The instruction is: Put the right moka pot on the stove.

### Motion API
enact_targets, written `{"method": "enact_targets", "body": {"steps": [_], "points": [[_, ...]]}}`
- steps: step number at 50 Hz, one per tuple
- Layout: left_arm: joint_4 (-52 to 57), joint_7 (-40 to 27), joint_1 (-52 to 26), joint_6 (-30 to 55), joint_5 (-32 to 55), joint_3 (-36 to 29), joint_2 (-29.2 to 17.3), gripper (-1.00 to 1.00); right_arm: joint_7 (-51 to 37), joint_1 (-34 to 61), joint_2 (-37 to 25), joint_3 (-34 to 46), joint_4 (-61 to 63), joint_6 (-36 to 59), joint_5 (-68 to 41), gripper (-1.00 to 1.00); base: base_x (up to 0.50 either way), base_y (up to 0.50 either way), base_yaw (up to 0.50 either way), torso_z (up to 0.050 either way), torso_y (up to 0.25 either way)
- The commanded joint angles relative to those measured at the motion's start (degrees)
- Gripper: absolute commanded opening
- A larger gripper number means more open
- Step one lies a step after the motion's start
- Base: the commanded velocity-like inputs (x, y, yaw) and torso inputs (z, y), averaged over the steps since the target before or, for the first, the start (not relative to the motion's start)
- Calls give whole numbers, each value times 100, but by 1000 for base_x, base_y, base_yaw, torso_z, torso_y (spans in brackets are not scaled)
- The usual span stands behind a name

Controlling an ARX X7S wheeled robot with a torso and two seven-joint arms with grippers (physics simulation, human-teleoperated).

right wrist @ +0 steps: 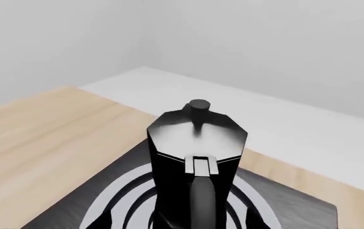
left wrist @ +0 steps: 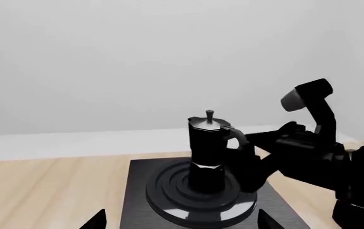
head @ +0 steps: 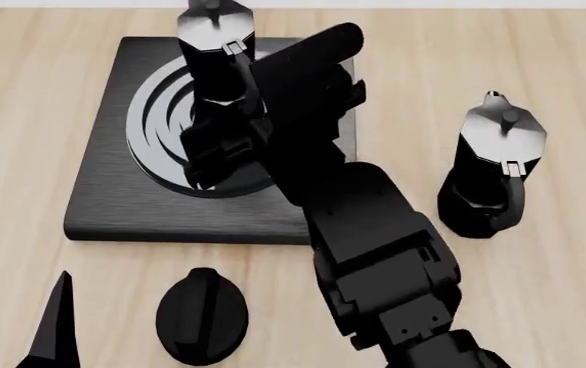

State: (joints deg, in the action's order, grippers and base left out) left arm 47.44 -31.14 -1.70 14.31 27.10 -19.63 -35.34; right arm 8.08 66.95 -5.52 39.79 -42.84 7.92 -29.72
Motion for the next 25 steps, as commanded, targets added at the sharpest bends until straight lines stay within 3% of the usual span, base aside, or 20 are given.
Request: {"method": "enact_targets", "body": {"steps": [1, 12, 25], "points": [[-21, -6, -11, 3, 23, -8, -3, 100, -456, -367, -521, 100, 1603, 761, -251, 100, 0, 0, 0, 0, 0], [-50, -46, -26, 29, 58, 6, 2, 100, -1512, -781, -1619, -130, 4494, 2106, -852, 100, 0, 0, 0, 0, 0], [-68, -73, -8, 6, 57, 11, -1, 100, -2605, -1298, -2761, -823, 6894, 2986, -1799, 100, 0, 0, 0, 0, 0]]}}
